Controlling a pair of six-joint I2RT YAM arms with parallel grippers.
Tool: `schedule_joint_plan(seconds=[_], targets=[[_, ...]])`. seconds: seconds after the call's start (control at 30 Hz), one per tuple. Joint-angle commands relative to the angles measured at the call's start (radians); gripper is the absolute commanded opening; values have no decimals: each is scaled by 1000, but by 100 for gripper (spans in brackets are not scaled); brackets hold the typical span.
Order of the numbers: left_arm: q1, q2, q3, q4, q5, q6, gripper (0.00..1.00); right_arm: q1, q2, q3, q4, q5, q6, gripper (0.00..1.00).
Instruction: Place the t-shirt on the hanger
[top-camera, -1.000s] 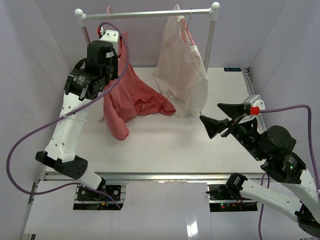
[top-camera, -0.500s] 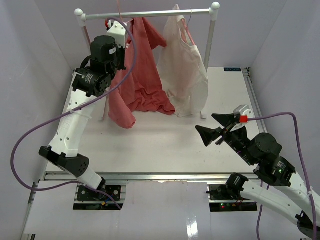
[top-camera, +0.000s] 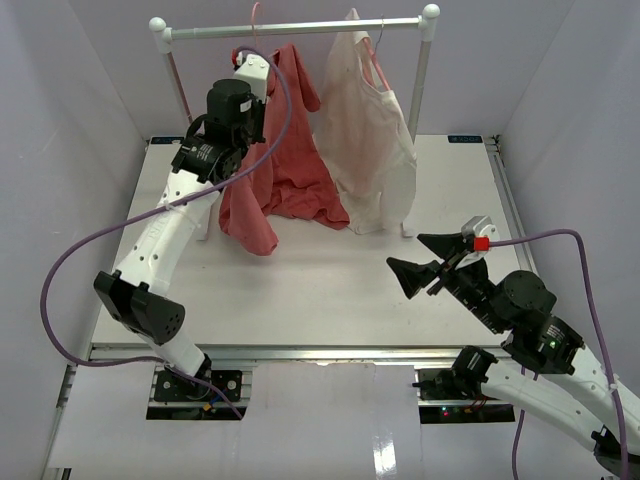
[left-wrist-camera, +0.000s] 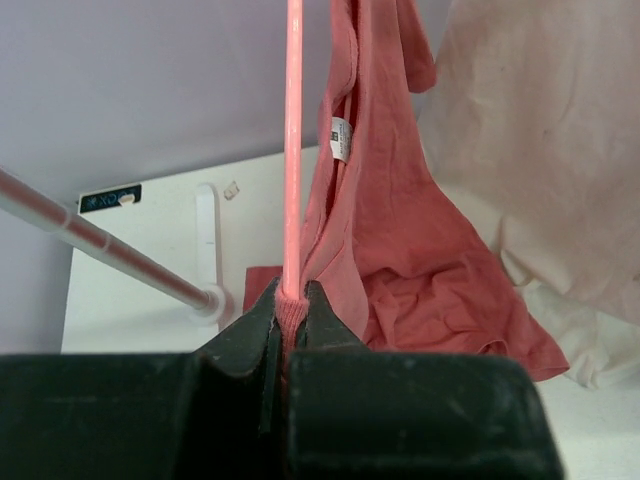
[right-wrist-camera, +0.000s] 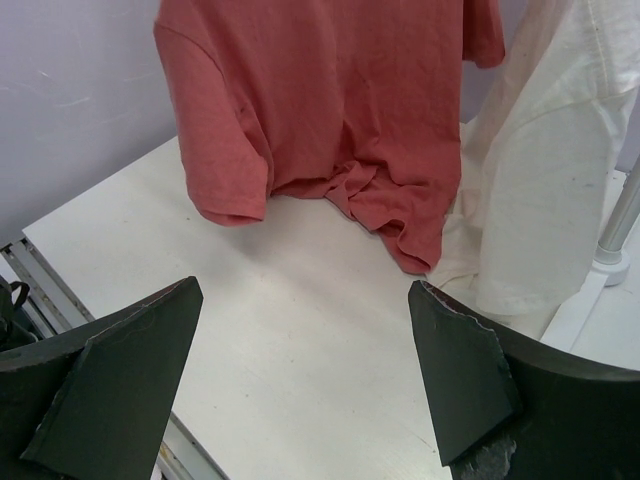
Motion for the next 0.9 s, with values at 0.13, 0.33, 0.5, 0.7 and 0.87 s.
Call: schedule_joint_plan(seconds=[0.13,0.33,0.5,0.7,0.87], targets=[[29,2,-45,108,33,-47,0,3,-16,-14,60,1,5,90],[30,-26,-81,110,41,-50,51,3,-18,-17,58,7,4,90],[30,-99,-71,53,115,-56,98,3,-1,-9,40,43,19,90],[30,-375,-321,122,438,-186,98,3,76,38,-44,235,120,90],[24,-591,-647,345,819,-371,98,3,153,112,-100,273,186,90]])
